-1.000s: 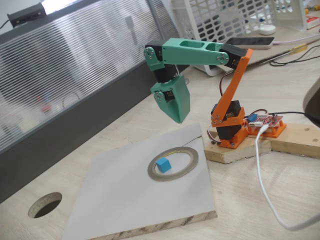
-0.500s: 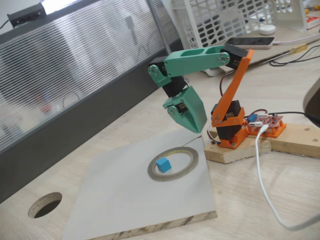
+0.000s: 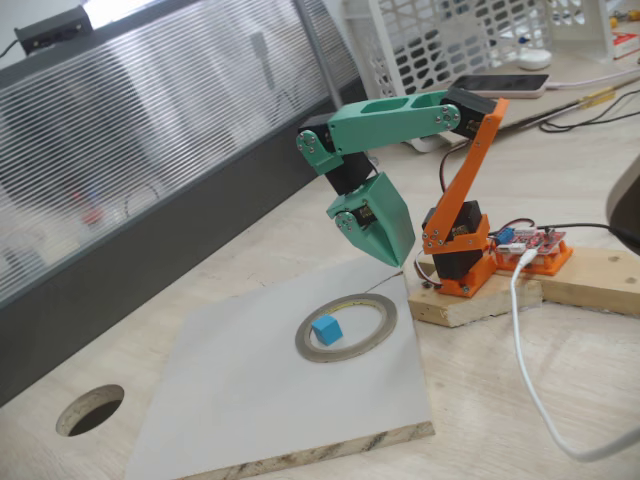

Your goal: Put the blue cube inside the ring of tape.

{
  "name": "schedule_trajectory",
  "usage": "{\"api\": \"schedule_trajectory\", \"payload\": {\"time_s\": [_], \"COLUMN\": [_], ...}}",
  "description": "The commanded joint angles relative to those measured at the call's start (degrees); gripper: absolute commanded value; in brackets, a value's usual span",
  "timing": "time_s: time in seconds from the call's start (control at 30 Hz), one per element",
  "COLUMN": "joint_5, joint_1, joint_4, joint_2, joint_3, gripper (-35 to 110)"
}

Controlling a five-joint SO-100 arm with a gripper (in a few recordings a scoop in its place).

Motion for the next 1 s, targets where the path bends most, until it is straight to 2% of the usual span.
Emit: {"api": "schedule_trajectory", "payload": {"time_s": [0.0, 0.97], "joint_5": [0.53, 0.44], "joint_1": [0.35, 0.70], "joint_4": [0.53, 0.44], "joint_2": [0.35, 1.05], "joint_3": [0.79, 7.12], "gripper": [2, 2]}}
